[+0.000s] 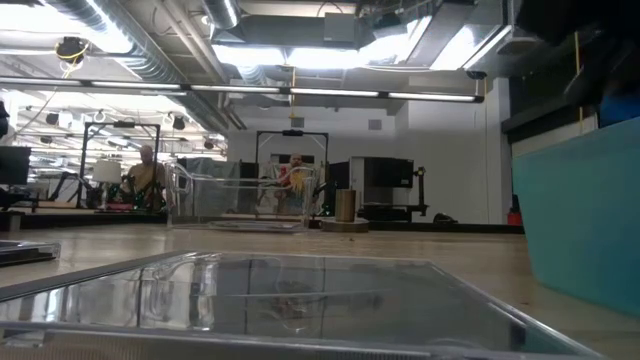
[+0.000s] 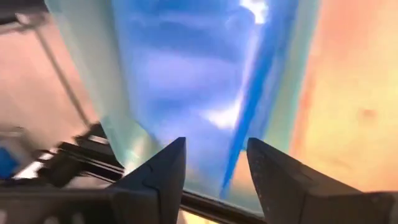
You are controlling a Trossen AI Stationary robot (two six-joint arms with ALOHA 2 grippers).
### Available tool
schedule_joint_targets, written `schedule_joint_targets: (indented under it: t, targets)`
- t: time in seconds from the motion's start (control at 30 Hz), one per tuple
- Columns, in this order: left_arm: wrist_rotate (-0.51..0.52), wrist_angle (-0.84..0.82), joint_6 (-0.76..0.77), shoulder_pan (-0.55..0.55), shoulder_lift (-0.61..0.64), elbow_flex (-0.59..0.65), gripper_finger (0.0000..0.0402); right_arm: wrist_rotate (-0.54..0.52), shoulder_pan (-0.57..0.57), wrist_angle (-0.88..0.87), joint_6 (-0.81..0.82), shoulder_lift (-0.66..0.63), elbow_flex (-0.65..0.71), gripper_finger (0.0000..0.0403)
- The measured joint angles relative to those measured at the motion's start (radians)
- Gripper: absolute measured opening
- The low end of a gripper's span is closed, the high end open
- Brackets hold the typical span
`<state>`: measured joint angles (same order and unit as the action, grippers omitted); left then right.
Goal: Pick & place jewel cases by type
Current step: Put the blue cd case into the green bin, then put the left black cd case into the transparent bin
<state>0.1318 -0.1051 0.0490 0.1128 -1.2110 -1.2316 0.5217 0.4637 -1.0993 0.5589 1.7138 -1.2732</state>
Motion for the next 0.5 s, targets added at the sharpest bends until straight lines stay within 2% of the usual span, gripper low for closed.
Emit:
schedule_joint_targets:
  t: [0.13,0.3,0.37,0.5]
  targets:
    - [0.000,0.000,0.000,0.000,0.000,0.000,0.0112,-0.141,-0.004,-0.186,-0.073,0.000,-0.105,0.0171]
    - [0.000,0.000,0.000,0.000,0.000,0.000,0.0115,-0.486,-0.033,-0.373,-0.121,0.000,-0.302,0.0169]
    - [0.000,0.000,0.002,0.000,0.000,0.000,0.0116,-0.611,-0.048,-0.380,-0.120,-0.002,-0.369,0.0169]
    - [-0.029,-0.008,0.029,0.000,0.000,0.000,0.0113,-0.781,-0.080,-0.328,-0.156,-0.002,-0.458,0.0169]
